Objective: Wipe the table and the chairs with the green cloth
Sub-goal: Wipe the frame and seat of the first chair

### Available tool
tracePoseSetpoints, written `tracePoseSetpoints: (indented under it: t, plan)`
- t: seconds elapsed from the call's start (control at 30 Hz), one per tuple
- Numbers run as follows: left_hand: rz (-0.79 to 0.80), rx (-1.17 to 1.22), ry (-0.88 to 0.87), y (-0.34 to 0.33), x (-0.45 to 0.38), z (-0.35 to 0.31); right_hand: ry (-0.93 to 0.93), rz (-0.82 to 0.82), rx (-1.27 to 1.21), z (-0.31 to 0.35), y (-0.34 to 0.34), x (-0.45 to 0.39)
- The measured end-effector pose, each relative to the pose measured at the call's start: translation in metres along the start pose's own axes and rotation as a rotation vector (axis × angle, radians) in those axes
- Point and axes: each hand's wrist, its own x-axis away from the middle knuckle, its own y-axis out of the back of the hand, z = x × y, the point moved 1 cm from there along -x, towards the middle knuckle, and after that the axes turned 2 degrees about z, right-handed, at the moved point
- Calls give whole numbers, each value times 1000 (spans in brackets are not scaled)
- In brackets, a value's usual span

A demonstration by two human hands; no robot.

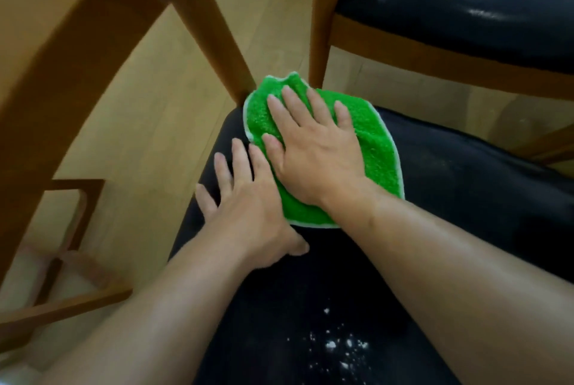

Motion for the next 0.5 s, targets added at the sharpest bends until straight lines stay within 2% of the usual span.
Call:
tracePoseSetpoints:
  t: [0.07,0.27,0.43,0.5]
  plan:
    - [69,-6,7,7,-4,-20,-98,-9,-12,-21,8,1]
    - [143,-18,144,5,-18,-48,-455,0,-2,-97,35,25]
    - [272,-15,141,6,-22,-43,-617,12,23,-82,31,17]
    - [284,-21,147,8,-21,-43,-604,22,4,-67,29,5]
